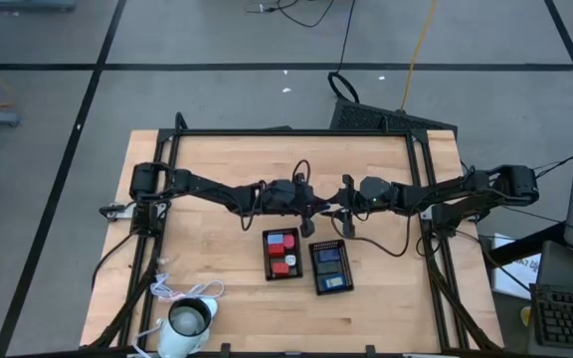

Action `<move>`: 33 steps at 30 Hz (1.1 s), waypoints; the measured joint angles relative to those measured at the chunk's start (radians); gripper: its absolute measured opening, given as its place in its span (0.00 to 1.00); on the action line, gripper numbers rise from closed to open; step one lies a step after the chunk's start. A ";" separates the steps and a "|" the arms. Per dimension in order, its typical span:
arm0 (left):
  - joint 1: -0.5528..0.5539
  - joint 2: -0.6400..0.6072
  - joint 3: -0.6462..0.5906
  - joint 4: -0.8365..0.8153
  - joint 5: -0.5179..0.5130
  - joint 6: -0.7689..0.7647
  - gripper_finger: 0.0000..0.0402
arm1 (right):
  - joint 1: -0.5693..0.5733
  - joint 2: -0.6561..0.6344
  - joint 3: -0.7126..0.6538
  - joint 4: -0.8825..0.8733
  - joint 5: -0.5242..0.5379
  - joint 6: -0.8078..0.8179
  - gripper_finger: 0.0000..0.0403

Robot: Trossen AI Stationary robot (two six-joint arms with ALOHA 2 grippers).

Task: Pick & Place Office items
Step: Put the light green charger adapter into the left basket

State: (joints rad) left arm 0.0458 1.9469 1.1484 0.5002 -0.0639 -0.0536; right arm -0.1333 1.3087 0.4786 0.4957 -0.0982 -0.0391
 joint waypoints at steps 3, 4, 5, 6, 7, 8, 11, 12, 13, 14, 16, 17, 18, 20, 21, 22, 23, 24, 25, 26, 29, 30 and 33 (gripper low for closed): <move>0.004 -0.003 -0.001 0.011 0.013 0.000 0.07 | 0.000 0.000 0.000 0.000 0.000 0.002 0.32; 0.004 -0.008 -0.002 0.009 0.015 0.003 0.07 | 0.000 -0.001 0.000 0.003 0.000 0.004 0.33; 0.003 -0.014 -0.002 0.007 0.015 0.013 0.07 | 0.000 -0.001 0.001 0.007 -0.001 0.005 0.34; 0.003 -0.022 -0.003 0.004 0.014 0.026 0.07 | 0.000 -0.002 0.002 0.011 -0.002 0.004 0.36; -0.001 -0.034 -0.003 -0.004 0.014 0.037 0.07 | 0.000 -0.003 0.003 0.015 -0.001 0.003 0.38; -0.003 -0.046 -0.004 -0.007 0.013 0.046 0.07 | 0.000 -0.005 0.004 0.016 -0.002 0.003 0.40; -0.010 -0.099 -0.001 -0.027 0.011 0.070 0.07 | 0.000 -0.004 0.003 0.000 -0.004 0.011 0.44; -0.013 -0.117 0.000 -0.048 0.011 0.071 0.07 | 0.000 -0.003 0.003 0.001 -0.003 0.017 0.45; -0.016 -0.133 0.000 -0.072 0.011 0.072 0.07 | 0.000 -0.004 0.003 0.004 -0.003 0.022 0.46; -0.021 -0.150 0.000 -0.094 0.011 0.073 0.07 | 0.000 -0.004 0.003 0.005 -0.003 0.024 0.47; -0.031 -0.182 -0.001 -0.139 0.011 0.079 0.07 | 0.000 -0.004 0.003 0.003 -0.003 0.018 0.48; -0.038 -0.202 -0.001 -0.160 0.011 0.082 0.07 | 0.000 -0.004 0.003 0.004 -0.003 0.016 0.48; -0.044 -0.222 -0.001 -0.187 0.010 0.082 0.07 | 0.000 -0.004 0.003 0.004 -0.003 0.016 0.48; -0.064 -0.252 0.000 -0.236 0.011 0.077 0.07 | 0.000 -0.004 0.003 0.002 -0.003 0.019 0.48; -0.076 -0.266 0.000 -0.275 0.012 0.068 0.07 | 0.000 -0.004 0.003 0.001 -0.003 0.019 0.48; -0.091 -0.275 0.000 -0.313 0.012 0.057 0.07 | 0.000 -0.004 0.003 0.001 -0.003 0.019 0.48; -0.107 -0.280 0.000 -0.345 0.013 0.050 0.07 | 0.000 -0.004 0.003 0.001 -0.003 0.019 0.49; -0.123 -0.285 0.000 -0.373 0.012 0.043 0.07 | 0.000 -0.004 0.003 0.000 -0.003 0.019 0.49; -0.142 -0.292 -0.005 -0.395 0.012 0.038 0.07 | 0.000 -0.004 0.003 0.000 -0.003 0.019 0.49; -0.162 -0.296 -0.016 -0.400 0.013 0.031 0.07 | 0.000 -0.004 0.003 0.000 -0.003 0.019 0.49; -0.221 -0.297 -0.080 -0.337 0.014 0.001 0.07 | 0.000 -0.004 0.003 0.001 -0.003 0.019 0.49; -0.241 -0.295 -0.112 -0.308 0.014 -0.015 0.07 | 0.000 -0.004 0.003 0.001 -0.003 0.019 0.49; -0.289 -0.294 -0.219 -0.141 0.012 -0.058 0.07 | 0.000 -0.004 0.003 0.001 -0.003 0.019 0.49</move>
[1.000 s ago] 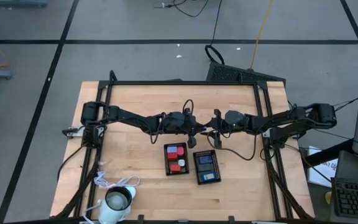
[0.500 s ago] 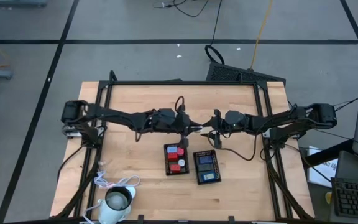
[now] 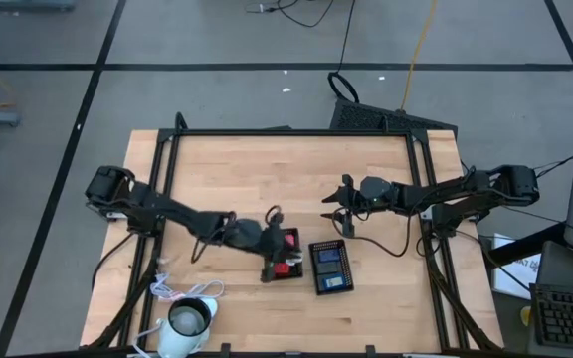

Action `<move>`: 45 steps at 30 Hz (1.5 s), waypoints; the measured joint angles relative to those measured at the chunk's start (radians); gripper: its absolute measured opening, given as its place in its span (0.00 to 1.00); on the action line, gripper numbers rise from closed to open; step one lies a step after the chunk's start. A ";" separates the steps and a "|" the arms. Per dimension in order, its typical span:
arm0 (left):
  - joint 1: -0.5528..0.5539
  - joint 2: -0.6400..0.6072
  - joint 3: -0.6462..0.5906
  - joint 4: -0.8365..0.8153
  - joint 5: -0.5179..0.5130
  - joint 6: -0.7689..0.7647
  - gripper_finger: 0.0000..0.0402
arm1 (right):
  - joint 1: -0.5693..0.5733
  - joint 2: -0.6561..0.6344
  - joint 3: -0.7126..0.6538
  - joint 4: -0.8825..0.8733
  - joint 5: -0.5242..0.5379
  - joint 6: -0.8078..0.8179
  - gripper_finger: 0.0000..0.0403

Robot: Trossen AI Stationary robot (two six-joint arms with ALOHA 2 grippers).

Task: Pick & Place Office items
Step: Put the light green charger adapter into the left basket

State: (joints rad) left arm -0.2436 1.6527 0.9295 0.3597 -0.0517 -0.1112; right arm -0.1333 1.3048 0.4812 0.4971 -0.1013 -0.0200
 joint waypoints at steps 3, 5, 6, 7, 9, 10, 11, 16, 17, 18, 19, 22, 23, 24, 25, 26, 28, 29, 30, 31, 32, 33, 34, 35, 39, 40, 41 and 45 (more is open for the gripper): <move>-0.038 -0.001 -0.104 0.195 -0.002 -0.018 0.07 | 0.000 0.000 0.000 0.006 0.000 0.000 0.49; -0.058 -0.001 -0.157 0.281 -0.007 0.003 0.07 | 0.000 0.000 0.000 0.010 0.000 -0.001 0.49; -0.065 -0.001 -0.178 0.304 -0.009 0.021 0.07 | 0.000 0.000 0.000 0.011 0.000 -0.001 0.49; -0.070 0.000 -0.196 0.313 -0.014 0.032 0.07 | 0.000 0.000 -0.001 0.013 0.000 -0.001 0.49; -0.073 0.018 -0.218 0.329 -0.036 0.043 0.07 | 0.000 0.000 -0.001 0.016 0.000 0.000 0.49; -0.072 0.032 -0.223 0.334 -0.045 0.043 0.07 | 0.000 0.000 -0.001 0.018 0.000 0.000 0.49; -0.070 0.049 -0.225 0.349 -0.047 0.042 0.07 | 0.000 0.000 -0.002 0.023 0.000 0.000 0.49; -0.063 0.153 -0.220 0.522 -0.003 0.030 0.07 | 0.000 0.000 -0.002 0.053 0.000 0.010 0.49; -0.062 0.169 -0.219 0.548 0.003 0.026 0.07 | 0.000 0.000 -0.002 0.059 0.000 0.011 0.49; -0.062 0.180 -0.219 0.555 0.011 0.020 0.07 | 0.000 0.000 -0.002 0.062 0.000 0.011 0.49; -0.062 0.188 -0.220 0.566 0.021 0.010 0.07 | 0.000 0.000 -0.002 0.062 0.000 0.011 0.49; -0.059 0.208 -0.219 0.583 0.032 -0.008 0.07 | 0.000 0.000 -0.002 0.059 0.000 0.011 0.49; -0.059 0.215 -0.219 0.579 0.033 -0.007 0.07 | 0.000 0.000 -0.002 0.060 0.000 0.010 0.49; -0.059 0.224 -0.219 0.585 0.033 -0.007 0.07 | 0.000 0.000 -0.002 0.059 0.000 0.008 0.49; -0.057 0.233 -0.219 0.588 0.033 -0.006 0.07 | 0.000 0.000 -0.002 0.060 0.000 0.007 0.49; -0.056 0.241 -0.219 0.584 0.033 -0.007 0.08 | 0.000 0.000 -0.002 0.060 0.000 0.007 0.49; -0.052 0.266 -0.219 0.584 0.033 -0.002 0.09 | 0.000 0.000 -0.002 0.060 0.000 0.006 0.49; -0.049 0.273 -0.218 0.589 0.033 -0.007 0.09 | 0.000 0.000 -0.002 0.059 0.000 0.006 0.49; -0.047 0.279 -0.218 0.592 0.032 -0.012 0.10 | 0.000 0.000 -0.002 0.059 0.000 0.006 0.49; -0.047 0.286 -0.217 0.599 0.032 -0.011 0.10 | 0.000 0.000 -0.002 0.059 0.000 0.006 0.49; -0.047 0.292 -0.217 0.599 0.030 -0.012 0.10 | 0.000 0.000 -0.002 0.059 0.000 0.006 0.49; -0.047 0.294 -0.217 0.598 0.029 -0.011 0.10 | 0.000 0.000 -0.002 0.059 0.000 0.005 0.49; -0.047 0.296 -0.217 0.599 0.029 -0.010 0.10 | 0.000 0.000 -0.002 0.059 0.000 0.005 0.49; -0.047 0.296 -0.217 0.599 0.027 -0.011 0.10 | 0.000 0.000 -0.002 0.059 0.000 0.005 0.49; -0.047 0.296 -0.217 0.596 0.025 -0.021 0.10 | 0.000 0.000 -0.002 0.059 0.000 0.005 0.49; -0.047 0.296 -0.217 0.595 0.025 -0.025 0.10 | 0.000 0.000 -0.002 0.059 0.000 0.005 0.49; -0.047 0.296 -0.217 0.595 0.025 -0.028 0.10 | 0.000 0.000 -0.002 0.059 0.000 0.005 0.49; -0.047 0.296 -0.217 0.593 0.025 -0.042 0.10 | 0.000 0.000 -0.002 0.059 0.000 0.005 0.49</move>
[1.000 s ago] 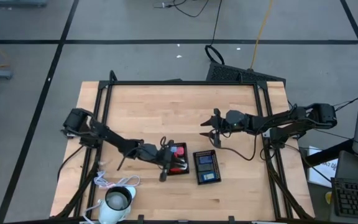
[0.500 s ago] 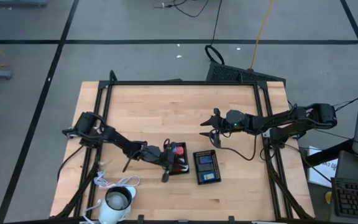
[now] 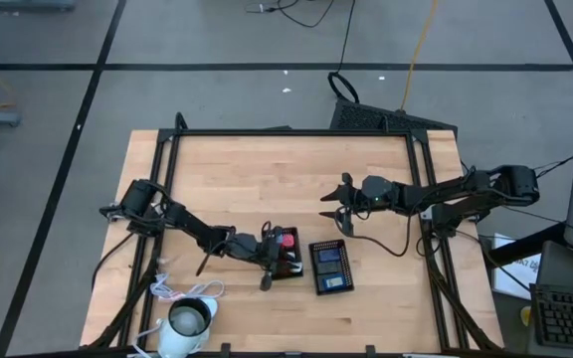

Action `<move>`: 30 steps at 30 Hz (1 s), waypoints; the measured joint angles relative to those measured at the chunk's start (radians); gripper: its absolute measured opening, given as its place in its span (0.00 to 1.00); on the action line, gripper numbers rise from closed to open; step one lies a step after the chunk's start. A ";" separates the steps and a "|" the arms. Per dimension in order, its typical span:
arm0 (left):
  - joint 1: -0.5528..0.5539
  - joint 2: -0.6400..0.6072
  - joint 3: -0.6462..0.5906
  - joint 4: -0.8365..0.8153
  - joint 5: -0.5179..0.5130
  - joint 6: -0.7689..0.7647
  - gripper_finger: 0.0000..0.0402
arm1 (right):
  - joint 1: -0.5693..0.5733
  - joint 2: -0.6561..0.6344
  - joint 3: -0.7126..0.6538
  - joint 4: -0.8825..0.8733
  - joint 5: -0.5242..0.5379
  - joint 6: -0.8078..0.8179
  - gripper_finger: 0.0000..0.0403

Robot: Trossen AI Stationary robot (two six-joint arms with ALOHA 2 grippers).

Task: Pick & Place Office items
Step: Put the light green charger adapter into the left basket, then return to Home Position

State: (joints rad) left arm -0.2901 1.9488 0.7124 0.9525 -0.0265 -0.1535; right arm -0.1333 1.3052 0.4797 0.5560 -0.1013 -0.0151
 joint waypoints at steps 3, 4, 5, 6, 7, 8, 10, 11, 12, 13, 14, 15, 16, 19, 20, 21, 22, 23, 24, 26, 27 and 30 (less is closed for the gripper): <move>0.000 0.000 0.000 -0.001 -0.001 -0.004 0.11 | 0.000 0.000 0.000 0.000 0.000 0.000 0.49; 0.000 0.000 0.000 -0.001 -0.001 -0.005 0.12 | 0.000 0.000 0.000 0.000 0.000 0.000 0.49; 0.000 0.000 0.000 -0.001 -0.005 -0.007 0.14 | 0.000 0.000 0.000 0.000 0.000 0.000 0.49; 0.000 0.001 0.000 -0.002 -0.011 -0.010 0.16 | 0.000 0.000 0.000 0.000 0.000 0.000 0.49; 0.000 0.001 0.000 -0.002 -0.021 -0.019 0.18 | 0.000 0.000 0.000 0.000 0.000 0.000 0.49; 0.000 0.001 0.000 -0.003 -0.029 -0.027 0.21 | 0.000 0.000 0.000 0.000 0.000 0.000 0.49; 0.000 0.001 0.000 -0.004 -0.042 -0.036 0.27 | 0.000 0.000 0.000 -0.001 0.000 0.000 0.49; 0.000 0.001 0.000 -0.004 -0.046 -0.036 0.30 | 0.000 0.000 0.000 -0.002 0.000 0.000 0.49; 0.000 0.001 -0.001 -0.004 -0.051 -0.036 0.33 | 0.000 0.000 0.000 -0.003 0.000 0.000 0.49; 0.000 0.001 -0.001 -0.004 -0.053 -0.036 0.35 | 0.000 0.000 0.000 -0.005 0.000 0.000 0.49; 0.000 0.002 -0.001 -0.004 -0.053 -0.037 0.38 | 0.000 0.000 0.000 -0.007 0.000 0.000 0.49; 0.000 0.002 -0.001 -0.005 -0.053 -0.036 0.40 | 0.000 0.000 0.000 -0.007 0.000 0.000 0.49; 0.000 0.002 -0.001 -0.006 -0.053 -0.036 0.43 | 0.000 0.000 0.000 -0.007 0.000 0.000 0.49; 0.000 0.002 -0.001 -0.008 -0.053 -0.035 0.48 | 0.000 0.000 0.000 -0.007 0.000 0.000 0.49; 0.000 0.002 -0.001 -0.007 -0.053 -0.035 0.49 | 0.000 0.000 0.000 -0.007 0.000 0.000 0.49; 0.000 0.000 -0.001 -0.008 -0.053 -0.035 0.50 | 0.000 0.000 0.000 -0.007 0.000 0.000 0.49; 0.000 -0.004 -0.002 -0.009 -0.053 -0.036 0.51 | 0.000 0.000 0.000 -0.007 0.000 0.000 0.49; 0.000 -0.009 -0.002 -0.011 -0.052 -0.036 0.52 | 0.000 0.000 0.000 -0.007 0.000 0.000 0.49; 0.000 -0.018 -0.002 -0.016 -0.052 -0.036 0.53 | 0.000 0.000 0.000 -0.007 0.000 0.000 0.49; 0.000 -0.043 -0.004 -0.027 -0.050 -0.036 0.54 | 0.000 0.000 0.000 -0.007 0.000 0.003 0.49; 0.000 -0.059 -0.006 -0.038 -0.048 -0.036 0.54 | 0.000 0.000 0.000 -0.007 0.000 0.003 0.49; 0.000 -0.136 -0.006 -0.088 -0.048 -0.021 0.53 | 0.000 0.000 0.000 -0.007 0.000 0.003 0.49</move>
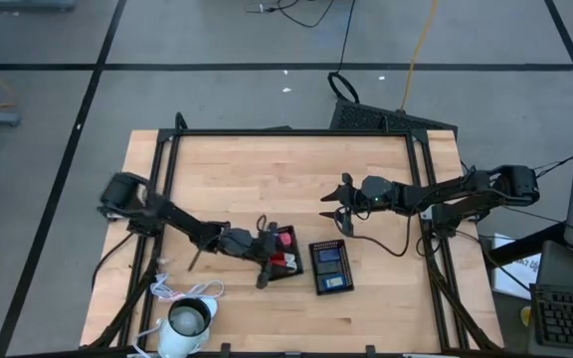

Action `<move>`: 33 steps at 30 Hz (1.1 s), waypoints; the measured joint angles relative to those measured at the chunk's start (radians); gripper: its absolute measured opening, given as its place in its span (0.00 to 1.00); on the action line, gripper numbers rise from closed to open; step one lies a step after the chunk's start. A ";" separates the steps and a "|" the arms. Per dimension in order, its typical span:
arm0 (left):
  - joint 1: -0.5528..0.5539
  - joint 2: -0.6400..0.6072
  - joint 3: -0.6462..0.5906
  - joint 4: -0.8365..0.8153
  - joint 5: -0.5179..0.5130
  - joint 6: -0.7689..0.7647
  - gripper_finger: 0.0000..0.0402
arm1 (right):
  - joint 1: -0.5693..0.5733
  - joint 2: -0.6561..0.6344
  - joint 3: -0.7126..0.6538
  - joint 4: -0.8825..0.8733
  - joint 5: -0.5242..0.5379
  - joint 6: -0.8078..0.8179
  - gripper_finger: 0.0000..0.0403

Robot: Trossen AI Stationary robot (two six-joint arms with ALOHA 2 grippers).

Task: Pick & Place Office items
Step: Return to Home Position

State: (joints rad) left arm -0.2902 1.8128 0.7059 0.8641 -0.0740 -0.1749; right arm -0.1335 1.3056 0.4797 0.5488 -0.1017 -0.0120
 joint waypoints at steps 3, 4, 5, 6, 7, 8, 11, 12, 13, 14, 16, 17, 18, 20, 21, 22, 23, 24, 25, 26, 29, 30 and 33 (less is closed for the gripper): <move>0.006 -0.107 0.002 -0.100 -0.002 0.004 0.51 | 0.000 0.000 0.000 -0.001 0.000 0.000 0.49; 0.009 -0.144 0.002 -0.145 -0.002 0.004 0.51 | 0.000 0.000 0.000 -0.001 0.000 0.000 0.49; 0.012 -0.182 0.002 -0.184 -0.002 0.001 0.50 | 0.000 0.000 0.000 -0.001 0.000 0.000 0.49; 0.015 -0.226 0.002 -0.222 -0.003 -0.003 0.50 | 0.000 0.000 0.000 -0.001 0.000 0.000 0.49; 0.018 -0.270 0.002 -0.254 -0.004 -0.010 0.50 | 0.000 0.000 0.000 -0.001 0.000 0.000 0.49; 0.023 -0.316 0.002 -0.283 -0.005 -0.011 0.49 | 0.000 0.000 0.000 -0.001 0.000 0.000 0.49; 0.035 -0.454 0.002 -0.395 -0.004 -0.016 0.50 | 0.000 0.000 0.000 0.000 0.000 0.000 0.49; 0.036 -0.498 0.002 -0.430 -0.004 -0.019 0.50 | 0.000 0.000 0.000 -0.001 0.000 0.000 0.49; 0.036 -0.547 0.002 -0.463 -0.004 -0.017 0.51 | 0.000 0.000 0.000 -0.001 0.000 0.000 0.49; 0.037 -0.597 0.002 -0.501 -0.005 -0.009 0.51 | 0.000 0.000 0.000 -0.001 0.000 0.000 0.49; 0.036 -0.697 0.003 -0.589 -0.005 0.034 0.52 | 0.000 0.000 0.000 0.000 0.000 0.000 0.49; 0.036 -0.741 0.003 -0.642 -0.005 0.070 0.52 | 0.000 0.000 0.000 0.000 0.000 0.000 0.49; 0.036 -0.784 0.003 -0.695 -0.005 0.104 0.52 | 0.000 0.000 0.000 0.000 0.000 0.000 0.49; 0.035 -0.858 0.003 -0.771 -0.005 0.146 0.52 | 0.000 0.000 0.000 0.000 0.000 0.000 0.49; 0.036 -0.892 0.003 -0.799 -0.005 0.162 0.52 | 0.000 0.000 0.000 0.000 0.000 0.000 0.49; 0.036 -0.926 0.003 -0.826 -0.005 0.174 0.52 | 0.000 0.000 0.000 0.000 0.000 0.000 0.49; 0.036 -0.957 0.003 -0.851 -0.005 0.181 0.52 | 0.000 0.000 0.000 0.000 0.000 0.000 0.49; 0.036 -0.981 0.003 -0.869 -0.006 0.189 0.52 | 0.000 0.000 0.000 0.000 0.000 0.000 0.49; 0.036 -1.002 0.004 -0.899 -0.006 0.193 0.52 | 0.000 0.000 0.000 0.000 0.000 0.000 0.49; 0.036 -1.019 0.003 -0.938 -0.006 0.196 0.52 | 0.000 0.000 0.000 0.000 0.000 0.000 0.49; 0.039 -1.046 -0.037 -0.989 -0.019 0.213 0.52 | 0.000 0.000 0.000 0.000 0.000 -0.001 0.49; 0.043 -1.053 -0.065 -0.975 -0.038 0.216 0.52 | 0.000 0.000 0.000 0.000 0.000 -0.001 0.49; 0.067 -1.065 -0.184 -0.835 -0.110 0.190 0.52 | 0.000 0.000 0.000 0.001 0.000 -0.001 0.49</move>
State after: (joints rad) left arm -0.2236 0.7482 0.5214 0.0294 -0.1843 0.0149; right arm -0.1337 1.3056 0.4797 0.5495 -0.1017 -0.0135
